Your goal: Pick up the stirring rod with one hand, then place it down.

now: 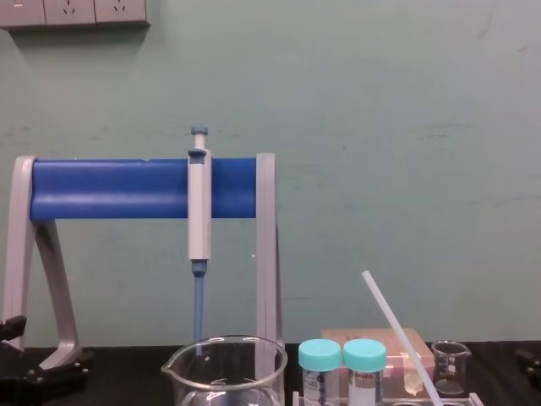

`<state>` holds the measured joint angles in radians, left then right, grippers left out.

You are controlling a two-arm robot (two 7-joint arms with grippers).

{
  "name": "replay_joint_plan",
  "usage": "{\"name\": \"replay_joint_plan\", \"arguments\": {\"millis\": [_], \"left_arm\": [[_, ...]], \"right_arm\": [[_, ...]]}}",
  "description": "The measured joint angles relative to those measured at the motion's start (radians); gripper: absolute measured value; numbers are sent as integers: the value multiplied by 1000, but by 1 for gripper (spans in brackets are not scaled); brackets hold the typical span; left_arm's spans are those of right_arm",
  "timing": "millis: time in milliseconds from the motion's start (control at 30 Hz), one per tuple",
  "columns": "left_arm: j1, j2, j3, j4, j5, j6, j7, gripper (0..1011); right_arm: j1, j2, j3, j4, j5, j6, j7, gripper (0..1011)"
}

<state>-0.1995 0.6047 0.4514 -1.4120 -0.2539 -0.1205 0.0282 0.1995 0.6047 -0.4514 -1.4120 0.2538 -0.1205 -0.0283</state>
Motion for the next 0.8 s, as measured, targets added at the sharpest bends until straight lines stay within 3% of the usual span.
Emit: {"name": "replay_joint_plan", "arguments": {"millis": [800], "left_arm": [[0, 0, 0, 0, 0, 0, 0, 1000]], "right_arm": [[0, 0, 0, 0, 0, 0, 0, 1000]]}}
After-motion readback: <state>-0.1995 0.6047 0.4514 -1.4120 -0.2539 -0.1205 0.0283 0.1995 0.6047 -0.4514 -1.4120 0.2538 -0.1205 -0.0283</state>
